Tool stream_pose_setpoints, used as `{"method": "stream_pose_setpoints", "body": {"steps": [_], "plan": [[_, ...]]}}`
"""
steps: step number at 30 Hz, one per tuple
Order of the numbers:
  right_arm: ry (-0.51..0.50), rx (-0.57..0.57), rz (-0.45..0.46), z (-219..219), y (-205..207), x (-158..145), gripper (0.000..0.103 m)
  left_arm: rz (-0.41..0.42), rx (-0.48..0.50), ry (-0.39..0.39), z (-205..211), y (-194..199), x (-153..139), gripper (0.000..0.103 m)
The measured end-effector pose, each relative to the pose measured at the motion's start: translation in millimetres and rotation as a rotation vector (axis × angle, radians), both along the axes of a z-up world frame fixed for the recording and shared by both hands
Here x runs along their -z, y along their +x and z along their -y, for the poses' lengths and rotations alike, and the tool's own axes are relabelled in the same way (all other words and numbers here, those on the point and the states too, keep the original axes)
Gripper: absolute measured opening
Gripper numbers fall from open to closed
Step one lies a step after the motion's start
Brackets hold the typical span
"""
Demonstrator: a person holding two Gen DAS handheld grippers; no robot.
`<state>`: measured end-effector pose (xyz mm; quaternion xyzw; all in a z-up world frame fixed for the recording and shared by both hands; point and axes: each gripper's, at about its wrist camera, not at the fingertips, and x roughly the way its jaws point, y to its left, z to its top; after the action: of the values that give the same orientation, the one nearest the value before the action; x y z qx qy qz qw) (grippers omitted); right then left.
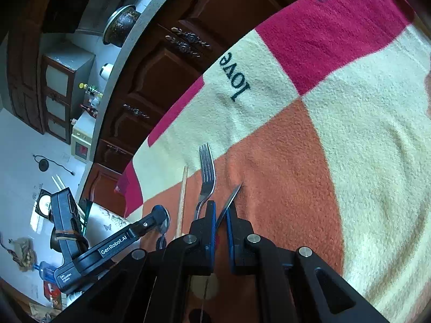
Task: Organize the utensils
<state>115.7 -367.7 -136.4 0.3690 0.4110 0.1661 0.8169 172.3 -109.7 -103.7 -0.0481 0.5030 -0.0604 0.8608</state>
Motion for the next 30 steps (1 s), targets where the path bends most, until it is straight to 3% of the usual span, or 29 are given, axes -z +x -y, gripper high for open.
{"method": "stream_pose_setpoints", "body": {"steps": [6,21,30], "plan": [[-0.015,-0.013,0.012,-0.8,1.4,-2.9,0.006,0.037,0.079,-0.035,11.8,-1.5,-13.8,0.003],[-0.131,-0.05,0.154,-16.5,-40.8,-71.7,0.004,0.112,0.214,-0.129,5.0,-65.2,-72.0,0.001],[-0.162,-0.032,0.198,-27.4,-67.4,-99.2,0.004,0.149,0.222,-0.152,-9.4,-94.4,-92.2,0.001]]}}
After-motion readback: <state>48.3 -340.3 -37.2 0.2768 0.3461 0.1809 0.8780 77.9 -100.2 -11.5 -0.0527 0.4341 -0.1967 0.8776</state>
